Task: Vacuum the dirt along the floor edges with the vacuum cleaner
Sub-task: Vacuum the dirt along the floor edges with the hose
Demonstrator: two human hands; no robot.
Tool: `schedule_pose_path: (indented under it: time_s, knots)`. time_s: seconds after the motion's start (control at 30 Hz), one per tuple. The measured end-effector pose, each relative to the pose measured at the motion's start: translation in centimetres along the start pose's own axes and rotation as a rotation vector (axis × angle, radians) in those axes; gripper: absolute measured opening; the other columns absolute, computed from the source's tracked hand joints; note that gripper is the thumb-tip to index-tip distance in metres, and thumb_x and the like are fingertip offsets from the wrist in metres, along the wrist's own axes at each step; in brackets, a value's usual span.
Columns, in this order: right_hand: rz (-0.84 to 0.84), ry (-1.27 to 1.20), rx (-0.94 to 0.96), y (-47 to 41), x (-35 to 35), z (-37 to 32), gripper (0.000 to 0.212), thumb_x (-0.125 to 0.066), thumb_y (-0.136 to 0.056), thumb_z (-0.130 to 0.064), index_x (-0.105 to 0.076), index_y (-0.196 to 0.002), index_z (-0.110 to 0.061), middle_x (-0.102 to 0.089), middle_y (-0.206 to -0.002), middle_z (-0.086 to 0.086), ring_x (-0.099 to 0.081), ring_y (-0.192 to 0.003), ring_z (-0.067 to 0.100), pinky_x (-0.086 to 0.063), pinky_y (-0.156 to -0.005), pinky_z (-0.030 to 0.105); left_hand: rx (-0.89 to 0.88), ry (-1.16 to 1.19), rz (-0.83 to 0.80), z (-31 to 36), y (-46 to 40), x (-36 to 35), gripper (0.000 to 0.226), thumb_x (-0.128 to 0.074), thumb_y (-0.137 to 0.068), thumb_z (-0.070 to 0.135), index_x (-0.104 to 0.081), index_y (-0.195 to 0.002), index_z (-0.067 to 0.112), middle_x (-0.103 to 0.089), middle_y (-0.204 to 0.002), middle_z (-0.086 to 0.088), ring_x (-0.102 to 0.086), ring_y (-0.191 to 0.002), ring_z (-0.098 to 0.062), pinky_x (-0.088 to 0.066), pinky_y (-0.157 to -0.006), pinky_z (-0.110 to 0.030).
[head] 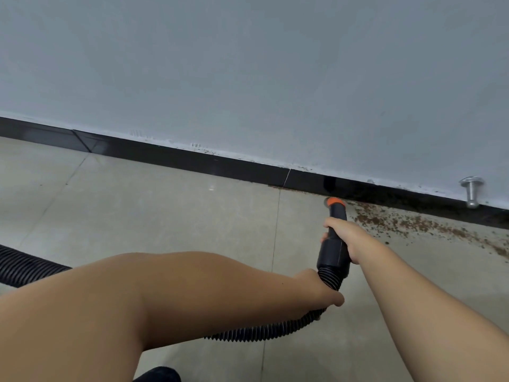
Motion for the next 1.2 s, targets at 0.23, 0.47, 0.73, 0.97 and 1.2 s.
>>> schedule_pose_path:
  time_s: [0.23,0.47,0.73,0.97,1.2]
  knots:
    - [-0.014,-0.038,0.006,-0.9,0.1,-0.3,0.013,-0.061,-0.084,-0.009,-0.052,-0.093,-0.007,-0.058,-0.07,0.01,-0.058,-0.055,0.021,-0.05,-0.055,0.032,0.005,0.003,0.032,0.3,-0.8,0.2,0.022,-0.062,-0.084,0.014,-0.047,-0.099,0.007,-0.049,-0.072,-0.006,-0.048,-0.054,-0.017,-0.044,-0.05,-0.026]
    - [-0.084,0.017,0.024,-0.4,-2.7,0.4,0.026,-0.063,-0.083,-0.013,-0.053,-0.106,-0.005,-0.061,-0.069,0.01,-0.06,-0.054,0.021,-0.05,-0.054,0.03,0.034,0.051,0.052,-1.9,-0.4,0.5,0.018,-0.061,-0.083,0.013,-0.043,-0.086,0.013,-0.047,-0.07,-0.005,-0.047,-0.053,-0.016,-0.044,-0.05,-0.025]
    - [-0.175,-0.036,0.042,0.4,-7.0,1.2,0.026,-0.063,-0.082,-0.016,-0.053,-0.105,-0.008,-0.062,-0.067,0.008,-0.06,-0.051,0.018,-0.05,-0.049,0.027,0.047,0.024,0.122,-4.9,0.3,3.6,0.021,-0.063,-0.08,0.015,-0.042,-0.082,0.017,-0.047,-0.075,-0.005,-0.048,-0.063,-0.018,-0.046,-0.063,-0.03]
    - [-0.228,0.027,0.08,1.3,-10.8,0.8,0.02,-0.06,-0.084,-0.015,-0.052,-0.101,-0.008,-0.06,-0.067,0.008,-0.059,-0.047,0.017,-0.051,-0.046,0.023,0.072,0.103,0.158,-6.8,0.7,5.3,0.023,-0.063,-0.079,0.013,-0.044,-0.092,0.015,-0.046,-0.076,-0.005,-0.048,-0.065,-0.018,-0.046,-0.065,-0.03]
    - [-0.278,0.073,0.106,1.7,-13.5,0.4,0.014,-0.059,-0.085,-0.014,-0.051,-0.095,-0.01,-0.059,-0.061,0.007,-0.058,-0.045,0.016,-0.05,-0.045,0.024,0.061,0.147,0.188,-8.0,1.1,6.8,0.021,-0.063,-0.079,0.013,-0.043,-0.082,0.018,-0.046,-0.073,-0.003,-0.046,-0.06,-0.016,-0.044,-0.061,-0.027]
Point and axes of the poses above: each hand's wrist, its own y-axis away from the middle knuckle, its own x-axis out of the back of the hand, z = x × y, the point moved 7 cm from there along -y, towards the middle knuckle
